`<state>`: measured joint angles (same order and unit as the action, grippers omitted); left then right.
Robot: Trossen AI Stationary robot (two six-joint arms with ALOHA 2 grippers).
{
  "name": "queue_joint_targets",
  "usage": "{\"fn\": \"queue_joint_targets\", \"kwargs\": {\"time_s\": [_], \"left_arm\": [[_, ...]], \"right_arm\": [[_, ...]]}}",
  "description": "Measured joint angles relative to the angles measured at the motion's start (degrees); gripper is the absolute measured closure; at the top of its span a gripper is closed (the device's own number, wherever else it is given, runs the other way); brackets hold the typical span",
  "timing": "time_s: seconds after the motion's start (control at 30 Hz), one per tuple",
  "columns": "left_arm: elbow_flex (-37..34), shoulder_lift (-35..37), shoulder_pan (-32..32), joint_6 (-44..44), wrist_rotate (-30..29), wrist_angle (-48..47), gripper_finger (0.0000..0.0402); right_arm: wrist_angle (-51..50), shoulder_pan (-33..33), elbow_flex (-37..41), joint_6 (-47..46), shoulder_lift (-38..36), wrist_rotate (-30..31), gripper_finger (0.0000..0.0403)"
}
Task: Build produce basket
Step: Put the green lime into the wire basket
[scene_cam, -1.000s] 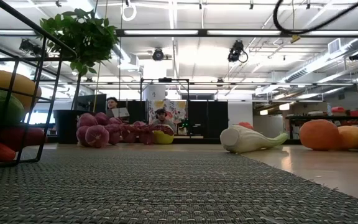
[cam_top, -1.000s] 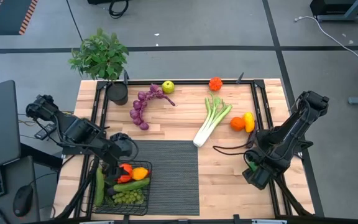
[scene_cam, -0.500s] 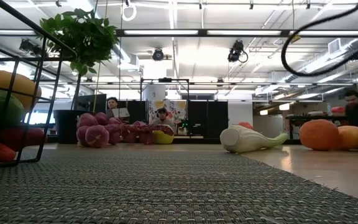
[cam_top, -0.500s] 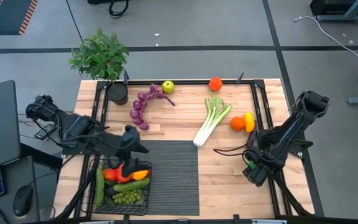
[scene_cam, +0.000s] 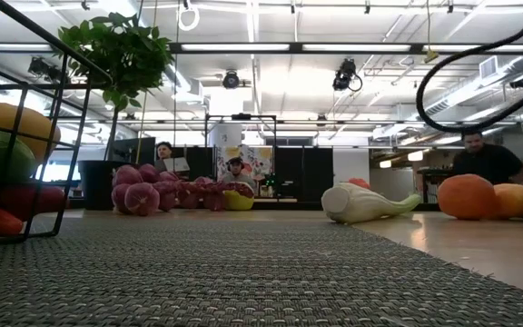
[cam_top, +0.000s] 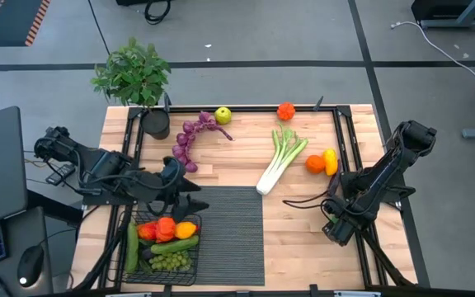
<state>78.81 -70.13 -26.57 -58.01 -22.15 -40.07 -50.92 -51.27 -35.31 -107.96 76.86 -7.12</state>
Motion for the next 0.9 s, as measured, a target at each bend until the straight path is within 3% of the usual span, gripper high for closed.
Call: {"fn": "queue_joint_targets", "kwargs": {"time_s": [0.13, 0.33, 0.47, 0.7, 0.9], "left_arm": [[0.0, 0.0, 1.0, 1.1, -0.1, 0.0, 0.0010], [0.0, 0.0, 1.7, 9.6, -0.2, 0.0, 0.0010], [0.0, 0.0, 1.7, 15.5, -0.1, 0.0, 0.0010], [0.0, 0.0, 1.7, 21.7, -0.1, 0.2, 0.0010], [0.0, 0.0, 1.7, 27.2, -0.3, 5.6, 0.0010]], "right_arm": [[5.1, 0.8, -1.9, -2.3, 0.0, 3.6, 0.0114], [18.6, 3.6, -6.5, -4.5, 0.0, 19.2, 0.0109], [28.6, 7.2, -9.7, 3.1, 0.0, 28.0, 0.0110], [39.8, 16.4, -15.3, 16.3, 0.0, 30.7, 0.0110], [57.2, 22.8, -15.8, 22.1, 0.0, 31.4, 0.0107]]}}
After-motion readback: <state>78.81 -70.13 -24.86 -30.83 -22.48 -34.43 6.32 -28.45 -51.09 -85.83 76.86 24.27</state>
